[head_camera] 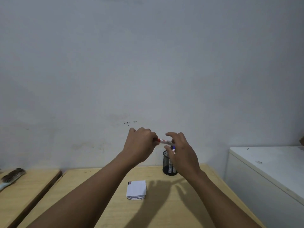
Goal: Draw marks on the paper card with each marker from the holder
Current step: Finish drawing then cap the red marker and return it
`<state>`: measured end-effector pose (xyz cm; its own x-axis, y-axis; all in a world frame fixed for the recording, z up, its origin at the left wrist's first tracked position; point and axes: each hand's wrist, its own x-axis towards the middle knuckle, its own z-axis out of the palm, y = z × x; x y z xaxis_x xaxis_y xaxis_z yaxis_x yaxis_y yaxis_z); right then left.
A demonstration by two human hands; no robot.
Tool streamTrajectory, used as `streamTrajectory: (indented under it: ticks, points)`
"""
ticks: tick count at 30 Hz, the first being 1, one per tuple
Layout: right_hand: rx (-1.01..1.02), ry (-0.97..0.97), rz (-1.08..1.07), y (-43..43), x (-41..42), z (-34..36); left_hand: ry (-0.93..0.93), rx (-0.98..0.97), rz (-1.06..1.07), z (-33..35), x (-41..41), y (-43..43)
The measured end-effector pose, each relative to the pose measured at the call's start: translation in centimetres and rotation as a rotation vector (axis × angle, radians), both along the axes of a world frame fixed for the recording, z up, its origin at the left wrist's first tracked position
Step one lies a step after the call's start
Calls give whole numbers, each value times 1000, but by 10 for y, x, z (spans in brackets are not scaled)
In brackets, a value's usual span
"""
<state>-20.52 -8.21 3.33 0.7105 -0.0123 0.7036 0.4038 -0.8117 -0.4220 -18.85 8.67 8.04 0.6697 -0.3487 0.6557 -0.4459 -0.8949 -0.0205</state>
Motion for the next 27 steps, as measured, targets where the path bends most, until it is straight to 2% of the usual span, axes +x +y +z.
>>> streamTrajectory:
  ticks: [2, 6, 9, 13, 17, 23, 27]
  points:
    - [-72, 13, -2, -7, 12, 3, -19, 8, -45, 4, 5, -11]
    - [-22, -17, 39, -25, 40, 4, -10, -46, -104, 6, 19, -32]
    - [64, -33, 73, -40, 61, 6, 8, -158, -151, 1, 35, -43]
    - [256, 0, 74, -61, 90, 9, 159, -122, -99, -22, 62, -50]
    - [328, 82, 73, -71, 117, -3, 370, -8, -52, -61, 91, -54]
    - [210, 166, -9, -75, 158, -45, 550, 106, -37, -103, 126, -65]
    - [113, 245, -61, -79, 177, -68, 599, 93, -24, -120, 141, -70]
